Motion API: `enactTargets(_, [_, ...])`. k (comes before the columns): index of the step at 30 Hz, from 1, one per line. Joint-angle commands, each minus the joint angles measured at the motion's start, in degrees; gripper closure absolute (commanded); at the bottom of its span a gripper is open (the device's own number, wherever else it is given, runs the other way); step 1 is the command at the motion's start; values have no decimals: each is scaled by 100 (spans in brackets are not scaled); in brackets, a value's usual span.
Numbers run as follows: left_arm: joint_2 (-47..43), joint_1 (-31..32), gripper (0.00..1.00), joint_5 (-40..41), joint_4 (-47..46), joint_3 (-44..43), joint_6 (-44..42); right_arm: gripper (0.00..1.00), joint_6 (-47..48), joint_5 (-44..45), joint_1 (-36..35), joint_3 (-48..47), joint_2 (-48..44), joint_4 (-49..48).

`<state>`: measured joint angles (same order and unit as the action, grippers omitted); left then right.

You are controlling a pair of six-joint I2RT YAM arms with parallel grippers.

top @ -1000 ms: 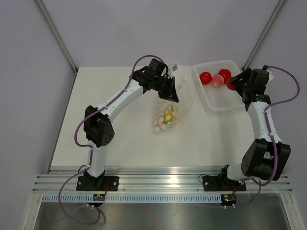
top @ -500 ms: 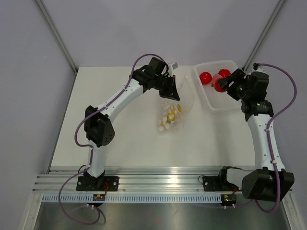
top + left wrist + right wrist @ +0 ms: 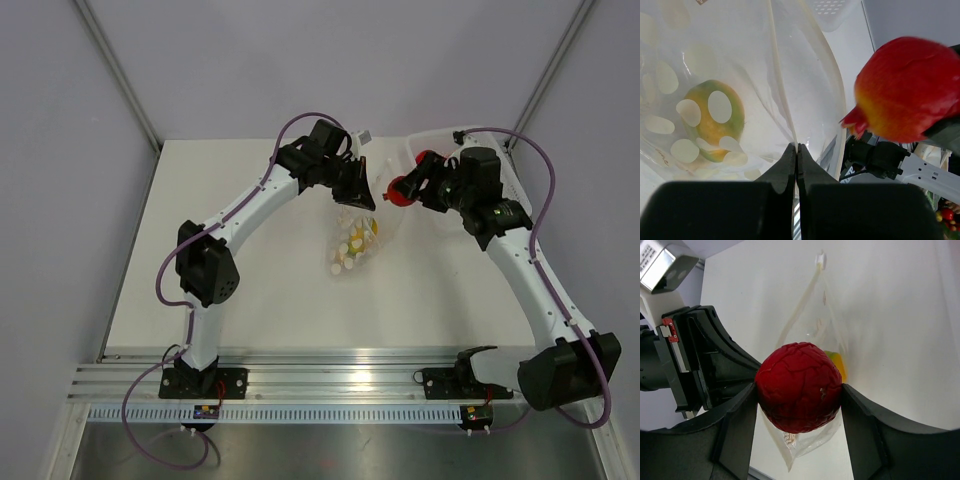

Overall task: Place the food in the zip-top bag and seal the zipper
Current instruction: Place the fake fruit in the zipper food storage bag.

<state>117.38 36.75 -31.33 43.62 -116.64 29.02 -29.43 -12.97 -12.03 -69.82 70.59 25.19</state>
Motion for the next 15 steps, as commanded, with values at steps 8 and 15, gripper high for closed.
enactTargets(8, [-312, -1, 100, -347, -380, 132, 131, 41, 183, 769, -625, -366, 552, -14])
enactTargets(15, [-541, -80, 100, -575, -634, 387, 236, 41, 236, 1060, -634, -199, 790, 47])
